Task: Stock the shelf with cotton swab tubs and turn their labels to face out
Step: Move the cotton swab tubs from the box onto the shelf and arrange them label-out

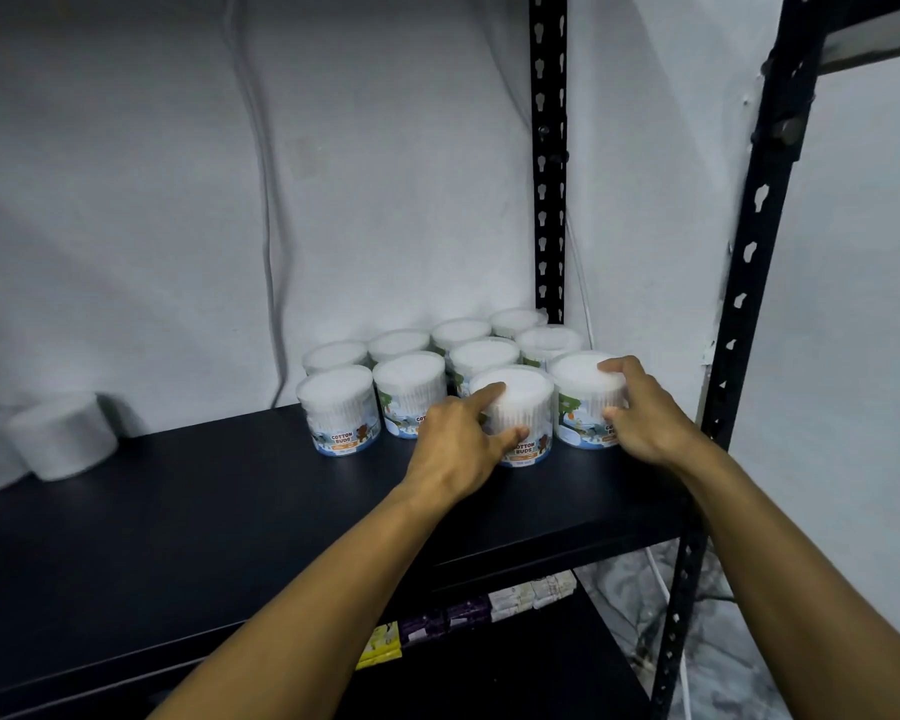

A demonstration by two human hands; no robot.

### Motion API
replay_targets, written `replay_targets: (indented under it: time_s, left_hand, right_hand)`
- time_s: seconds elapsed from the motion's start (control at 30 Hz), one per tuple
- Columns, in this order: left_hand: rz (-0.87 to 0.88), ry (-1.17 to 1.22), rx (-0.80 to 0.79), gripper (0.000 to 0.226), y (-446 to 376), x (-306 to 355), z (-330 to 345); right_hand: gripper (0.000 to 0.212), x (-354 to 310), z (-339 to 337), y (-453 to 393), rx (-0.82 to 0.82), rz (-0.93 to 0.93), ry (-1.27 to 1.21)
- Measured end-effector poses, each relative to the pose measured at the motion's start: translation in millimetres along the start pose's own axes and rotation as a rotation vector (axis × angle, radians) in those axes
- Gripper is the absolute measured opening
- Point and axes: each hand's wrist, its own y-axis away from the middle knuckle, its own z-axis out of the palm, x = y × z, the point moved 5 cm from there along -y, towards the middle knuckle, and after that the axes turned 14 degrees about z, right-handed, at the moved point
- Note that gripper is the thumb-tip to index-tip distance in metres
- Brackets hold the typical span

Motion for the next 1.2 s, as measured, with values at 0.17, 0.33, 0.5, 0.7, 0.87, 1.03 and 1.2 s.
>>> replay_targets:
  time_s: [0.17, 0.33, 0.5, 0.7, 0.87, 1.03, 1.2]
  left_hand:
    - [0.011, -0.027, 0.007, 0.067, -1.0, 1.1, -0.4]
    - [0.013, -0.044, 0.02, 0.067, -3.3, 0.0, -0.6]
    - [0.019, -0.044, 0.016, 0.068, -4.1, -2.4, 1.6]
    - [0.032, -0.054, 0.027, 0.069, -4.4, -5.4, 3.5]
    - [0.041, -0.091, 0.017, 0.069, -4.7, -8.2, 6.4]
    - [0.078, -0.242, -0.014, 0.07, -2.3, -4.3, 6.8]
    - [0.159, -0.583, -0.011, 0.074, 2.7, 4.9, 3.1]
  right_hand:
    - [0.053, 0.3, 0.3, -3.5, -0.004, -0.005, -0.02]
    - [0.053, 0.7, 0.9, -7.0, -0.009, -0.002, -0.031]
    - [0.054, 0.8, 1.1, -8.3, -0.018, 0.015, -0.055]
    - [0.055, -0.5, 1.3, -8.7, -0.031, 0.03, -0.072]
    - [0.055, -1.4, 1.3, -8.7, -0.037, 0.031, -0.072]
    - [0.057, -3.7, 1.7, -6.2, -0.037, 0.011, -0.012]
    - [0.072, -9.2, 4.7, 12.7, 0.012, -0.073, 0.267]
